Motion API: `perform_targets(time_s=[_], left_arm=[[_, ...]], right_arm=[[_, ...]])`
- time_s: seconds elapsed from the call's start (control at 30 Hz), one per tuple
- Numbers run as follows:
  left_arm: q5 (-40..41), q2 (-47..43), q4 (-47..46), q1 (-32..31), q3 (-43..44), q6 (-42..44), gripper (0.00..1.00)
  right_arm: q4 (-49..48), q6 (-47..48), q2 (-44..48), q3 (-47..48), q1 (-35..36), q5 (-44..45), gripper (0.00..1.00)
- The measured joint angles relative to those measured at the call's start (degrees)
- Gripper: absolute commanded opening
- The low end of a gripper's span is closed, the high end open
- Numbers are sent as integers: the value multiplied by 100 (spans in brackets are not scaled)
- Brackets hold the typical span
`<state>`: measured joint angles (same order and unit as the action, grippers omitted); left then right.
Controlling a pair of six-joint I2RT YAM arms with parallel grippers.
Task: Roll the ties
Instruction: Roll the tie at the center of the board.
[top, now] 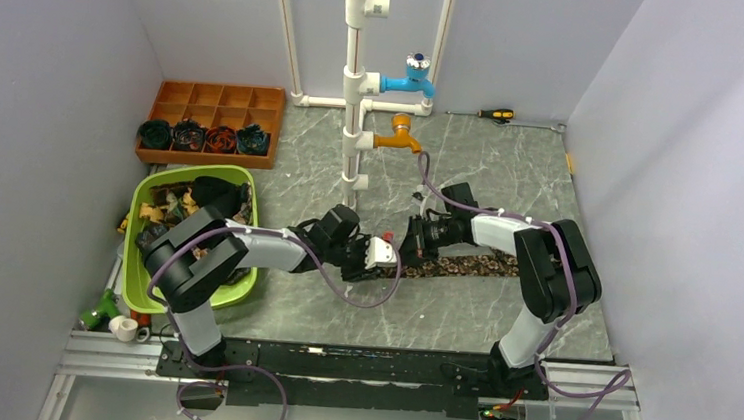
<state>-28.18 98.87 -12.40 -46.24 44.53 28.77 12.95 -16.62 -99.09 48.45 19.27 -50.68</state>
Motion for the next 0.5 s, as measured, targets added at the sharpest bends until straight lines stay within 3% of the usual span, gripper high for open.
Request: perform_targets(time_s=[0.17,0.37,0.5], left_arm=[[-9,-138,273,-4,-46,407,42],[0,-227,378,4,-83,470,61],[-7,-306,254,42,-219,212,83]], right_arm=[[175,142,-63,114,24,33,0],[264,352,-452,201,39,278,0],[374,426,-625,284,37,332,0]])
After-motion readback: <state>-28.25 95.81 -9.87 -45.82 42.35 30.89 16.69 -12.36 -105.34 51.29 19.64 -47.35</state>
